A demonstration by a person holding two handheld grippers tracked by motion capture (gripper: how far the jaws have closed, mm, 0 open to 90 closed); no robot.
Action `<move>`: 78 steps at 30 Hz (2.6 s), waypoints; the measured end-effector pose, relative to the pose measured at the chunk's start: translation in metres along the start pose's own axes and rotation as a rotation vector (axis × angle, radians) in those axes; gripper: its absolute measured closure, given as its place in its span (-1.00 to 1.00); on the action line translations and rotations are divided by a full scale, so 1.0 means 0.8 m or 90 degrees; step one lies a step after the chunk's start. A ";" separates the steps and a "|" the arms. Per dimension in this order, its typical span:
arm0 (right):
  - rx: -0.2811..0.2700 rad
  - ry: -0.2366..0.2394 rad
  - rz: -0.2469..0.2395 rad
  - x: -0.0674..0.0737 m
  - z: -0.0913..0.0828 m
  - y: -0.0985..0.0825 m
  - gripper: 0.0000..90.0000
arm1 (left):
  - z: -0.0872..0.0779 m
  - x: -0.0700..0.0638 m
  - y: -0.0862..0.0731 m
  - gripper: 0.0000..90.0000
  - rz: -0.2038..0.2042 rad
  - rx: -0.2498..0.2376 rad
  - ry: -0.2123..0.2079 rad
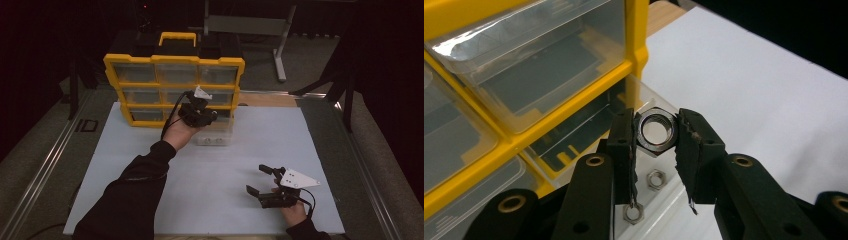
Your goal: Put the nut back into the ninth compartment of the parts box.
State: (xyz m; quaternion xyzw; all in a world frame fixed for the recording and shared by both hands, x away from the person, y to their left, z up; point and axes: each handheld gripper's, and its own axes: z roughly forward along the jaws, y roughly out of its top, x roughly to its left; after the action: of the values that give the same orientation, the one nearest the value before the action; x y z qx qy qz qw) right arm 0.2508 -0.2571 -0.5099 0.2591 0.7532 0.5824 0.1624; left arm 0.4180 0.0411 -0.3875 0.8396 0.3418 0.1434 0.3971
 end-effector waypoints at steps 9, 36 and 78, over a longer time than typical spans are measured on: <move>-0.001 0.001 0.000 -0.001 0.000 0.000 -0.70 | 0.019 0.001 -0.004 0.53 -0.013 0.009 -0.002; -0.001 0.002 0.004 -0.002 -0.001 -0.001 -0.70 | 0.067 0.014 -0.017 0.53 -0.070 0.094 -0.010; 0.002 0.000 0.009 -0.003 -0.001 -0.003 -0.70 | -0.005 0.005 0.000 -0.98 -0.056 0.043 -0.021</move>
State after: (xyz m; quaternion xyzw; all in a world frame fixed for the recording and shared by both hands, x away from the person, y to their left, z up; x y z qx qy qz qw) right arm 0.2518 -0.2595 -0.5121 0.2646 0.7522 0.5824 0.1581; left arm 0.4186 0.0465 -0.3852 0.8388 0.3767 0.1003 0.3800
